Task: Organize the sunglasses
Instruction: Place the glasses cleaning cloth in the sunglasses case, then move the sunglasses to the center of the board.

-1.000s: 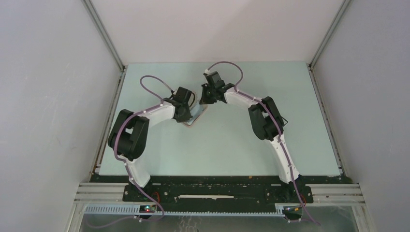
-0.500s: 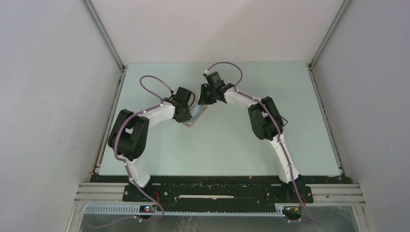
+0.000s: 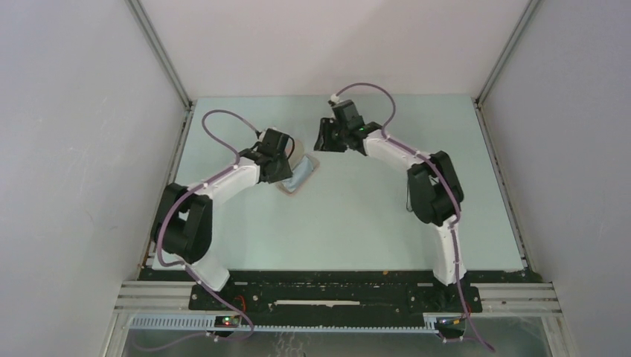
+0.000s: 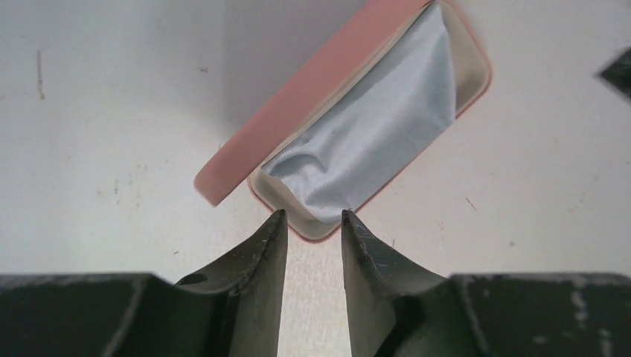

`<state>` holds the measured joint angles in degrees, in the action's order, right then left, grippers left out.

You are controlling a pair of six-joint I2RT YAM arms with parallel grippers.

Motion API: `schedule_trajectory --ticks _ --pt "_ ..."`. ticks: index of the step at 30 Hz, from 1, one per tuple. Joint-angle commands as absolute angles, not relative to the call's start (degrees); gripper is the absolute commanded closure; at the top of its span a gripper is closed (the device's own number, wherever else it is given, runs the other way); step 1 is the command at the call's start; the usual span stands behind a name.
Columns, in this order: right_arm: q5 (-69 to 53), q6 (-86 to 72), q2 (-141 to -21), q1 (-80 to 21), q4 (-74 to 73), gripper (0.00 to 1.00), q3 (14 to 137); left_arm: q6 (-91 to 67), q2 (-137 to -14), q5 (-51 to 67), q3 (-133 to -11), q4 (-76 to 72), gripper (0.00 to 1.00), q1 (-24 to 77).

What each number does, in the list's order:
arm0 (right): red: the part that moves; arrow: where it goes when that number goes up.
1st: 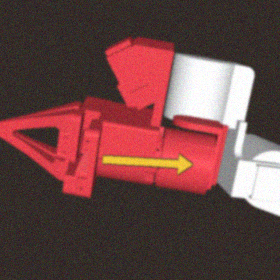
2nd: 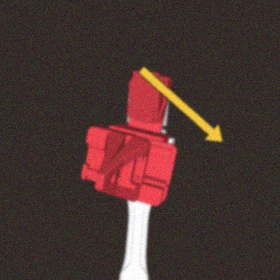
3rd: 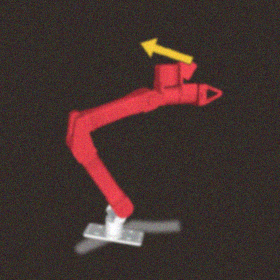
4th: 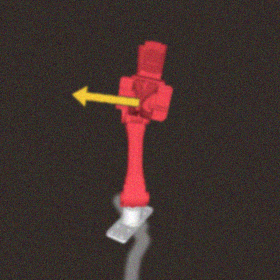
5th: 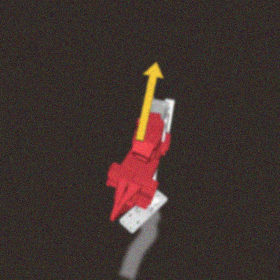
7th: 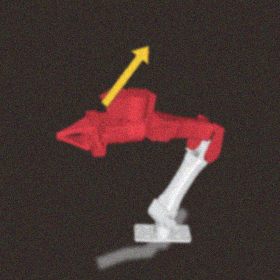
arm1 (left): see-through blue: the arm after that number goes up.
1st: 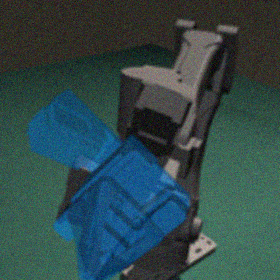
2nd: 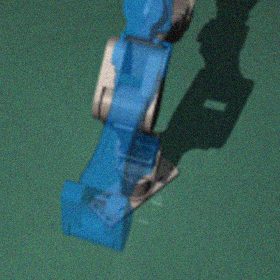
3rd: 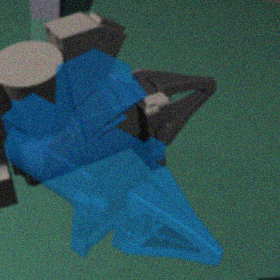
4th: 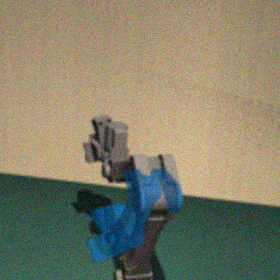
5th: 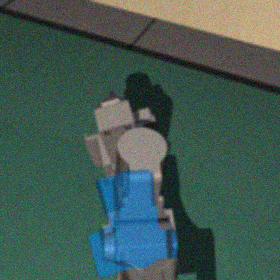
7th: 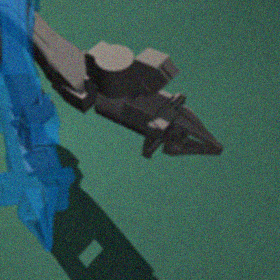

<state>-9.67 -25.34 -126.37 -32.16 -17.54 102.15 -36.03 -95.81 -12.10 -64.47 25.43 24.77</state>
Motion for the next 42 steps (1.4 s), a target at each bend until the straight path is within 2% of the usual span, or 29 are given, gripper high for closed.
schedule_trajectory --ticks 1,10,12,14,20,27,32,42 --pt "-3.82 -24.71 -113.8 -28.07 -15.61 0.49 93.84 -36.47 -88.71 -15.35 -61.36 25.36 0.61 25.96" --pt "7.59 -27.0 -93.98 -14.2 -27.83 0.49 79.2 -39.28 -75.31 -17.55 -54.58 24.87 0.6 32.96" --pt "10.44 -26.64 -91.69 -12.41 -31.74 0.46 76.96 -40.63 -72.71 -16.48 -53.05 24.4 0.6 35.16" --pt "13.17 -26.34 -89.76 -11.91 -33.22 0.4 74.1 -42.13 -70.96 -14.59 -51.46 22.85 0.59 36.8" --pt "14.83 -27.4 -92.22 -11.2 -35.79 0.37 69.56 -42.42 -72.6 -9.89 -52.76 20.89 0.58 40.09" --pt "13.96 -27.72 -98.91 -11.2 -33.38 0.39 66.85 -39.32 -77.77 -9.12 -57.68 23.08 0.58 43.72" --pt "13.13 -27.44 -99.51 -11.17 -31.01 0.52 64.24 -39.66 -77.87 -9.29 -56.22 23.24 0.59 44.3" --pt "13.61 -27.24 -97.12 -15.81 -30.99 0.96 62.02 -39.55 -75.95 -11.45 -53.7 24.11 0.59 44.3"
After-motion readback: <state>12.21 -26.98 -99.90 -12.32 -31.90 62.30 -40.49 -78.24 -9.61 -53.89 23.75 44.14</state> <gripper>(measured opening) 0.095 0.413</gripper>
